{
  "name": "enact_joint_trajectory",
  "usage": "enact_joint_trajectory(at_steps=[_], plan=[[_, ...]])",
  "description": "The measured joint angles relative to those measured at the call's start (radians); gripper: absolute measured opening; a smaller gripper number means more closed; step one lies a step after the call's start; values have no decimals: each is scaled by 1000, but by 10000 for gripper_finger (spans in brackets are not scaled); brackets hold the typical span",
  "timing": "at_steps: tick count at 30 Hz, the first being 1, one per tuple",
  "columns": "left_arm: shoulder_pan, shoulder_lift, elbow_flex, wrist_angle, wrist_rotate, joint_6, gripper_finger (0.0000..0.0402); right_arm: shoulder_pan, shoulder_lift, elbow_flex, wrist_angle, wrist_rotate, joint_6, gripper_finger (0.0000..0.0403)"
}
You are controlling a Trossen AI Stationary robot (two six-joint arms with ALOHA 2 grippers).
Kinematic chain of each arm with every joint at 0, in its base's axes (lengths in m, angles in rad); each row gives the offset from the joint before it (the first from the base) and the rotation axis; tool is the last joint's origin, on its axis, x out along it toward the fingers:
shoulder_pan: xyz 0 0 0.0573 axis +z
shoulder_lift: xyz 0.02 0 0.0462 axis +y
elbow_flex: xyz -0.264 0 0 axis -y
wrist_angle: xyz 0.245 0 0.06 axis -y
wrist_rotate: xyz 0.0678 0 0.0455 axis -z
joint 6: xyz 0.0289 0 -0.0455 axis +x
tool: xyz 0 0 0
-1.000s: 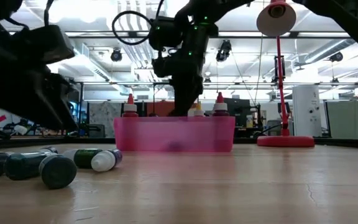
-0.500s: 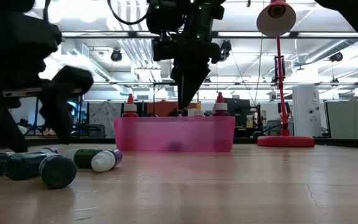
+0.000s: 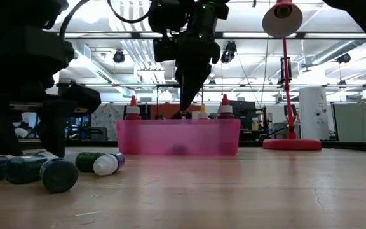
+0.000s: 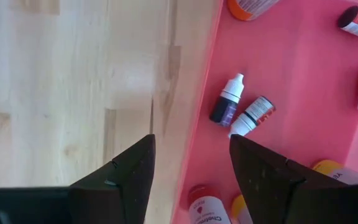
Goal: Pick & Place food coloring
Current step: Put the small dark blue food coloring bottle into the pink bin
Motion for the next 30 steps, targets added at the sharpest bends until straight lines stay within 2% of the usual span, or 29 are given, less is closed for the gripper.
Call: enact_joint_trajectory(at_steps=[7, 10, 13, 15, 18, 20, 24, 27, 28, 30], plan=[[3, -4, 0, -12, -50, -103, 54, 13, -26, 0, -5, -7, 22, 201], [12, -37, -2, -81, -164, -171, 30, 21, -81, 0, 0, 5, 24, 201], [31, -100, -3, -122, -278, -221, 30, 29, -134, 0, 9, 77, 29, 201], [47, -153, -2, -125, -388, -237, 38, 35, -167, 0, 11, 156, 28, 201], [83, -234, -2, -121, -697, -247, 49, 41, -218, 0, 38, 284, 36, 201], [127, -291, 5, -104, -822, -233, 51, 44, -246, 0, 59, 346, 53, 201], [253, -365, 45, -70, -802, -207, 50, 44, -267, 0, 68, 370, 96, 201], [376, -380, 65, -60, -770, -112, 50, 44, -269, 0, 67, 371, 105, 201], [426, -380, 72, -49, -701, -78, 50, 44, -269, 0, 68, 371, 105, 201], [540, -369, 86, -44, -423, -45, 50, 44, -264, -1, 68, 371, 103, 201]])
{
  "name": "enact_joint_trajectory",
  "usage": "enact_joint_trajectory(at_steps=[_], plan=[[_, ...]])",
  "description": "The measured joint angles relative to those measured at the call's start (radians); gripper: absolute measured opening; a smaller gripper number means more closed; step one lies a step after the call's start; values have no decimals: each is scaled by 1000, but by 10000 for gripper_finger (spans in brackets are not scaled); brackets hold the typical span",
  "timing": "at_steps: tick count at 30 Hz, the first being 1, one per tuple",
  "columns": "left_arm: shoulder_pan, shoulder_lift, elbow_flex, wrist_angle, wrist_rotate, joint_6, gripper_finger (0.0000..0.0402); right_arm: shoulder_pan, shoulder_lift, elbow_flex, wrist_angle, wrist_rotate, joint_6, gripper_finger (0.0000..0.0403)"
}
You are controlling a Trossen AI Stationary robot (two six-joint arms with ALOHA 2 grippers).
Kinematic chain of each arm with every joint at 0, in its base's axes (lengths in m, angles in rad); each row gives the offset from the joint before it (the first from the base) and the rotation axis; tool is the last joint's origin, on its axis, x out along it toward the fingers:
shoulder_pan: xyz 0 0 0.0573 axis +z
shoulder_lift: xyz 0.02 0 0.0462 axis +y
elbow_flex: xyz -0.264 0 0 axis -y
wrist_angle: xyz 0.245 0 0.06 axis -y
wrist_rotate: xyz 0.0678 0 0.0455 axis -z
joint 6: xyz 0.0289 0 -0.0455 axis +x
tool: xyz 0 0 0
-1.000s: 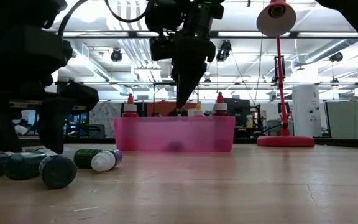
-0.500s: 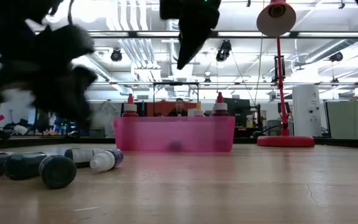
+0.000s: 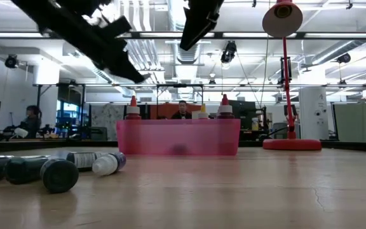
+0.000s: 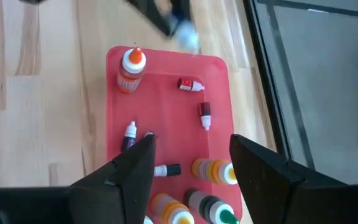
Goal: Pick & Place food coloring
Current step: Put the small dark blue food coloring bottle into the pink bin, then put the small pink food coloring bottle into the pink bin
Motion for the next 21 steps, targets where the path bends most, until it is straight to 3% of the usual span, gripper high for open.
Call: enact_joint_trajectory(at_steps=[2, 4, 7, 12, 17, 21], plan=[[102, 35, 16, -2, 304, -35, 51, 0, 5, -11, 1, 0, 0, 201], [173, 81, 33, -1, 446, -92, 54, 0, 8, -33, 9, -1, 1, 201], [224, 129, 55, -1, 438, -100, 68, 2, 8, -67, 22, -16, 10, 201], [220, 137, 81, -2, 341, -80, 117, 17, 9, -131, 62, -156, 7, 201], [181, 44, 88, -23, 292, -84, 153, 62, 9, -205, 206, -335, -122, 201], [156, -61, 87, -102, 298, -129, 164, 87, 10, -282, 290, -382, -280, 201]])
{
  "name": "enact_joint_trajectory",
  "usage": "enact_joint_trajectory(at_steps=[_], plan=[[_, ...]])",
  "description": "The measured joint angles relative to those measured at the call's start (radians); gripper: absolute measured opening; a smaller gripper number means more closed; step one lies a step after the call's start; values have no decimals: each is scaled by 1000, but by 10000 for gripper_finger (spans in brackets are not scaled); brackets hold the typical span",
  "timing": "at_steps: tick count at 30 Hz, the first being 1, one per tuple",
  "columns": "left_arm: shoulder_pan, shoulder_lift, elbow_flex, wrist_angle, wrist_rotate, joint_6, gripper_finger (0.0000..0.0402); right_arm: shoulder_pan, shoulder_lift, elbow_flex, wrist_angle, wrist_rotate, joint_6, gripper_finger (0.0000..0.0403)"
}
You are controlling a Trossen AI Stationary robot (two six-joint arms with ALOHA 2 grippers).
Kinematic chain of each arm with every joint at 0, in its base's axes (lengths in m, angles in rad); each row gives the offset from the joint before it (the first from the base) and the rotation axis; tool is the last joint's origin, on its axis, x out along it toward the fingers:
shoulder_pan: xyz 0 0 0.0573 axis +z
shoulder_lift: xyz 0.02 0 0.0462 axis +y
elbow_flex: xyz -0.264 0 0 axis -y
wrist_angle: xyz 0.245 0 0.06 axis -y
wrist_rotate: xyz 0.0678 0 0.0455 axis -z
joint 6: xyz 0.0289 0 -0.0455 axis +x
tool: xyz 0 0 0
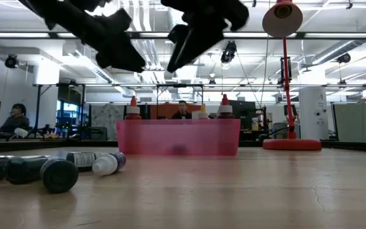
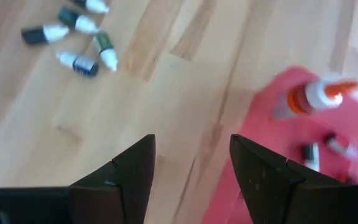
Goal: Pick & Place food coloring
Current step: Put the small pink food coloring bottle into the pink bin
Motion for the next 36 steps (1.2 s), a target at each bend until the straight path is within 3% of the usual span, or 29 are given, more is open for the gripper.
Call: enact_joint_trajectory(at_steps=[3, 7, 13, 17, 21, 23, 26, 31, 33, 36], plan=[[-3, -70, -7, -81, 30, -111, 165, 5, 0, -60, 52, -36, -149, 201], [-4, -119, -11, -202, 64, -318, 165, 17, 0, -139, 180, -185, -377, 201], [-43, -132, -12, -317, 87, -465, 165, 50, 34, -193, 397, -236, -388, 201], [-148, -131, -13, -364, 143, -497, 165, 70, 102, -133, 394, -246, -264, 201], [-344, -132, -22, -404, 153, -508, 165, 92, 134, -71, 394, -239, -157, 201], [-463, -131, -32, -401, 139, -526, 165, 101, 139, -48, 385, -190, -91, 201], [-646, -118, -49, -386, 55, -614, 165, 104, 140, -33, 336, -156, 142, 201], [-858, -36, -74, -377, -165, -976, 165, 104, 140, -25, 217, -178, 575, 201], [-889, 13, -76, -373, -225, -1181, 165, 104, 140, -25, 134, -182, 718, 201], [-896, 98, -71, -327, -242, -1366, 165, 104, 140, -27, -28, -202, 837, 201]])
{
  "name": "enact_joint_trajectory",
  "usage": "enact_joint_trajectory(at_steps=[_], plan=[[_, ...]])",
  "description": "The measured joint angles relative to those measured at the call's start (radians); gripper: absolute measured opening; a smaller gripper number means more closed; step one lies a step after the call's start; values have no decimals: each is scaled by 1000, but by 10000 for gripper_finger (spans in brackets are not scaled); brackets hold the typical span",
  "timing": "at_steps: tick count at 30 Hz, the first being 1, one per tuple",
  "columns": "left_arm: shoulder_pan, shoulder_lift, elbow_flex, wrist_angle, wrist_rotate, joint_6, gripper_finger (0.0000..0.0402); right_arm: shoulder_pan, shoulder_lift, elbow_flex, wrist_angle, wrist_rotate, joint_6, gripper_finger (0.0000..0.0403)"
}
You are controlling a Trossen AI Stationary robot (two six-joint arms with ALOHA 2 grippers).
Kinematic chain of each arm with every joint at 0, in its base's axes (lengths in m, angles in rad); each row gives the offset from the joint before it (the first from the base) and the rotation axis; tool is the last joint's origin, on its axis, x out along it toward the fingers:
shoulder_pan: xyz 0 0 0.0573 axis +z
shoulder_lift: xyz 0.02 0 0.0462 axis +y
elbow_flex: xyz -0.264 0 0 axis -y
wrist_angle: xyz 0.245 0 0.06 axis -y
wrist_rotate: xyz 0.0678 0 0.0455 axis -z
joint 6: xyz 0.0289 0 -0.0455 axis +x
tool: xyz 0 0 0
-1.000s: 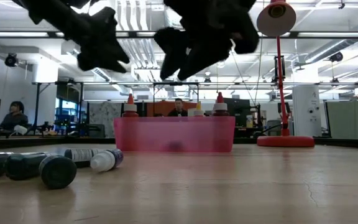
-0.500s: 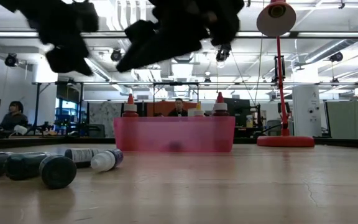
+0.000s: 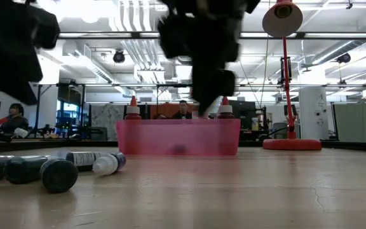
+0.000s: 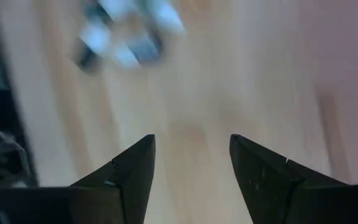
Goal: Pick & Place food coloring
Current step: Put the small pink food coloring bottle into the pink bin
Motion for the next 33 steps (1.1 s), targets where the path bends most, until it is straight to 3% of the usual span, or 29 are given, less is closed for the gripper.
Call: enact_joint_trajectory(at_steps=[7, 12, 17, 25, 33], plan=[[1, 233, 98, 18, 41, -308, 165, 10, 0, -28, -245, 138, -36, 201], [2, 360, 215, -13, 104, -431, 164, 29, -2, -71, -305, 158, -92, 201], [14, 467, 317, -143, 212, -539, 164, 60, -3, -149, -293, 290, -103, 201], [23, 545, 366, -171, 263, -644, 164, 70, -10, -248, -226, 324, -83, 201], [47, 548, 367, -173, 258, -683, 165, 77, -9, -238, -217, 324, -84, 201]])
